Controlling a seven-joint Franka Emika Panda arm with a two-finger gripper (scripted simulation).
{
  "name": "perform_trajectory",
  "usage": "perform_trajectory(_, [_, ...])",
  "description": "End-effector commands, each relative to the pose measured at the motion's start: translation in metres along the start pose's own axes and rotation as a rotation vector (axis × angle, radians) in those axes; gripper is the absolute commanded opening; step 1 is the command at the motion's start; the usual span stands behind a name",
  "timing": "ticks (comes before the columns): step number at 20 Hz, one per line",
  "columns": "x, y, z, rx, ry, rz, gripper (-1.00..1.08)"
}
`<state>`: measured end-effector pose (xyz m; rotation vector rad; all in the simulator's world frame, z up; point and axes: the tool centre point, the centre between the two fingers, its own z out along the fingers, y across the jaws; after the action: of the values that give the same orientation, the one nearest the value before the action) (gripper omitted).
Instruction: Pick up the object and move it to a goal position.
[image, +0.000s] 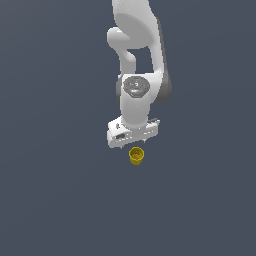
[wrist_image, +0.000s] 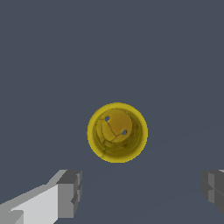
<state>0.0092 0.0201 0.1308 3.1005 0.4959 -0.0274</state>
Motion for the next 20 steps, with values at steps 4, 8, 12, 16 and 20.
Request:
perform_trajectory(4, [0.011,-0.006,0.016,-0.003,0.007,-0.156,1.00])
perform_trajectory(8, [0.016,-0.010,0.025,-0.004,0.012,-0.237,1.00])
perform_trajectory(12, [0.020,-0.012,0.031,-0.004,0.015,-0.291,1.00])
perform_trajectory(16, [0.022,-0.014,0.034,-0.004,0.017,-0.317,1.00])
perform_trajectory(20, [0.021,-0.014,0.034,-0.004,0.016,-0.316,1.00])
